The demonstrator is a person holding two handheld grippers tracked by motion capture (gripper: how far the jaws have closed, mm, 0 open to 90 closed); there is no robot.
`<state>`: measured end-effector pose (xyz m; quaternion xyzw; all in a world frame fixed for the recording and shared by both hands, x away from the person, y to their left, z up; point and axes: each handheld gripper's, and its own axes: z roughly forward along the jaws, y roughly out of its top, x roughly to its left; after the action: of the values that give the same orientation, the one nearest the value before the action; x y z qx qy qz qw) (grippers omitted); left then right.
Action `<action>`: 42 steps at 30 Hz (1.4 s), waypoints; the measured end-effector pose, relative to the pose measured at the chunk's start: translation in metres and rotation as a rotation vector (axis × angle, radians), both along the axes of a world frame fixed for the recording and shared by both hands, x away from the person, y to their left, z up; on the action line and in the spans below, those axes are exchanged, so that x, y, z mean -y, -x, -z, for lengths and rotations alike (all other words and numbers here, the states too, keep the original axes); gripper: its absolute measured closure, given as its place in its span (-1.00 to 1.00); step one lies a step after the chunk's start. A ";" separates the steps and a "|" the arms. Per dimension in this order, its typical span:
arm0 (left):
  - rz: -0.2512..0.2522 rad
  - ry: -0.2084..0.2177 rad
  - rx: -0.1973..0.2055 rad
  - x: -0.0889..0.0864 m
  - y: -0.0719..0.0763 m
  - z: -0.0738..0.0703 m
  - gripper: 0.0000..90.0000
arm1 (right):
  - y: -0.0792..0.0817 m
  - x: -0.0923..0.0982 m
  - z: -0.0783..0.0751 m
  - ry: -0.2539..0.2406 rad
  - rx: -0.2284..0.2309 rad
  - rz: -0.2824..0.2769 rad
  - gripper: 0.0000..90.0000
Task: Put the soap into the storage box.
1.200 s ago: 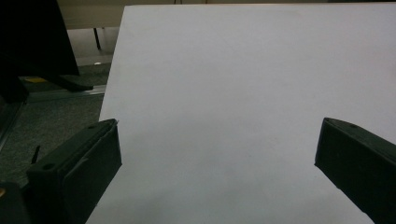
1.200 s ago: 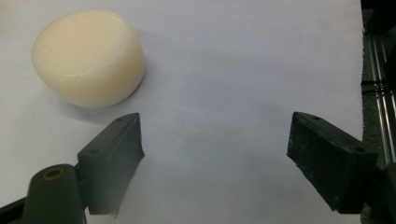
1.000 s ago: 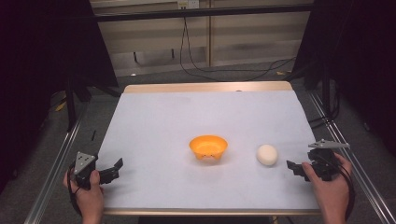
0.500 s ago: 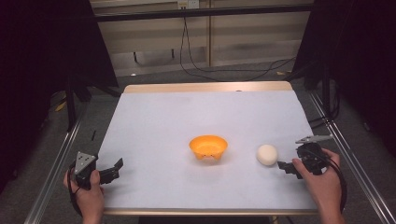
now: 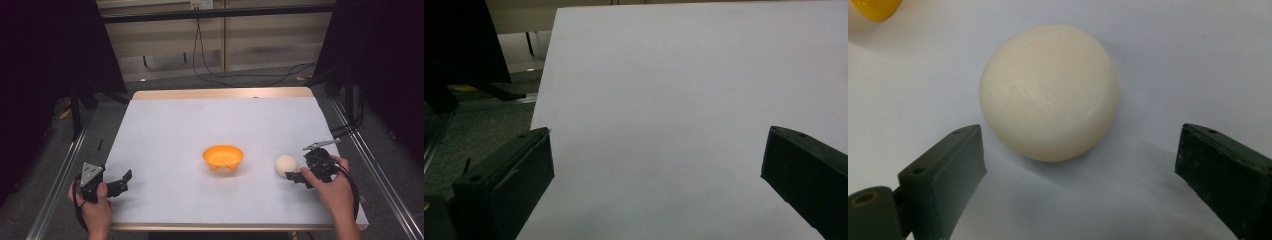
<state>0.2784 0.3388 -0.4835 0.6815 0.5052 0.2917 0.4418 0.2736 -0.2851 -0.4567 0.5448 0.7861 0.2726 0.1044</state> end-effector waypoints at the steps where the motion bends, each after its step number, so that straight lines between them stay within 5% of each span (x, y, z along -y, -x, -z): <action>1: 0.000 0.000 0.000 0.000 0.000 0.000 -0.99 | -0.001 -0.002 0.000 -0.001 -0.003 0.003 -0.89; 21: 0.001 0.003 -0.001 0.000 0.000 0.000 -0.99 | -0.024 -0.024 0.004 0.031 -0.034 0.025 -0.68; 42: -0.002 0.002 0.000 0.000 0.000 0.000 -0.99 | -0.028 -0.036 0.005 0.085 -0.041 0.007 -0.47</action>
<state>0.2785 0.3387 -0.4835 0.6807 0.5063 0.2916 0.4420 0.3014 -0.2488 -0.4618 0.5481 0.7969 0.2277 0.1123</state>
